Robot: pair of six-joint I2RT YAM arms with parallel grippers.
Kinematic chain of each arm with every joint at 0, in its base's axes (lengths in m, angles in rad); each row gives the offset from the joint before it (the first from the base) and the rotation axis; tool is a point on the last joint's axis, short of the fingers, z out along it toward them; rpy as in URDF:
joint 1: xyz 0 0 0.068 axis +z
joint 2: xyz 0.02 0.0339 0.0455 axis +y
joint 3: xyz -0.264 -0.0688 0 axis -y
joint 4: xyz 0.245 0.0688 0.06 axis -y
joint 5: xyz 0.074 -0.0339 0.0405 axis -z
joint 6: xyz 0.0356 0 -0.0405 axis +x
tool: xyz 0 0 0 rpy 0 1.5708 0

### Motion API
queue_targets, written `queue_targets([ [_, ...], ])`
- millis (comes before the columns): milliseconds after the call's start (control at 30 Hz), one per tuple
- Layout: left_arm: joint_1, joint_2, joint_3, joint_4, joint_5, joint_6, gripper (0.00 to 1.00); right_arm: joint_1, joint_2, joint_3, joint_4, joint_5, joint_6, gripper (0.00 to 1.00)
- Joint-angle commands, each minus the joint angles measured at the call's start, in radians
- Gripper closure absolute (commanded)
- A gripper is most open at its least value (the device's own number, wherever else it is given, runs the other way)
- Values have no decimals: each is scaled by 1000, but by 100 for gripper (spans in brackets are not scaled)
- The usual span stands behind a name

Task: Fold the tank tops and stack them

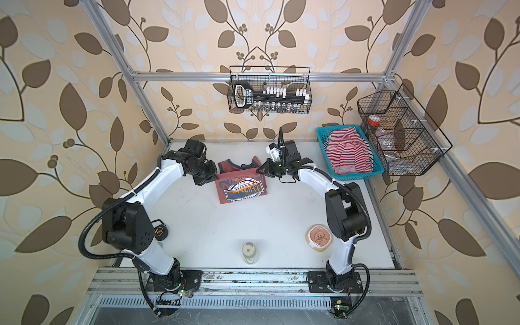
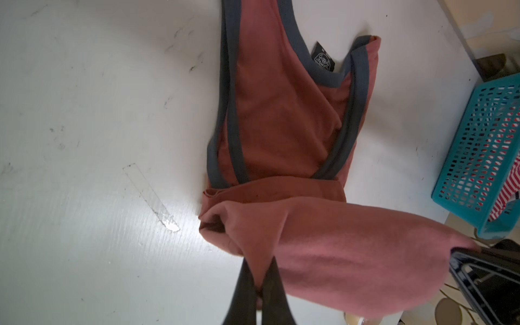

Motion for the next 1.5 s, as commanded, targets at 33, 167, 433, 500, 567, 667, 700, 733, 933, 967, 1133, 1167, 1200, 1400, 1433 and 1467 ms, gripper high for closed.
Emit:
queue_targets([
  [33, 25, 98, 90, 19, 39, 37, 100, -21, 117, 133, 14, -48, 33, 100],
  [167, 50, 197, 157, 41, 59, 34, 100, -39, 231, 256, 7, -64, 61, 100],
  [433, 91, 368, 313, 48, 92, 31, 100, -63, 409, 410, 41, -90, 136, 100],
  [500, 100, 404, 343, 58, 99, 27, 100, -66, 452, 447, 50, -97, 156, 100],
  [567, 107, 435, 368, 71, 111, 20, 100, -70, 491, 477, 65, -99, 177, 100],
  [667, 116, 487, 412, 86, 130, 11, 100, -75, 540, 515, 107, -105, 220, 100],
  [700, 117, 507, 430, 89, 136, 9, 100, -76, 554, 529, 118, -106, 234, 100],
  [733, 118, 523, 451, 90, 140, 8, 100, -77, 568, 539, 128, -105, 245, 100],
  [933, 121, 621, 582, 79, 157, 2, 100, -82, 620, 584, 165, -97, 288, 100],
  [967, 122, 635, 600, 75, 161, 1, 100, -83, 627, 589, 171, -96, 292, 100],
  [1133, 125, 676, 638, 92, 171, -20, 99, -87, 662, 616, 193, -97, 317, 99],
  [1167, 127, 678, 635, 102, 171, -28, 98, -89, 667, 618, 201, -99, 325, 98],
  [1200, 129, 680, 633, 116, 170, -38, 95, -89, 671, 619, 216, -101, 335, 96],
  [1400, 141, 640, 605, 251, 110, -153, 67, -99, 645, 566, 347, -93, 412, 76],
  [1433, 139, 617, 605, 253, 48, -161, 65, -101, 614, 525, 384, -70, 422, 70],
  [1467, 138, 593, 600, 260, -5, -165, 63, -104, 588, 493, 411, -52, 422, 65],
])
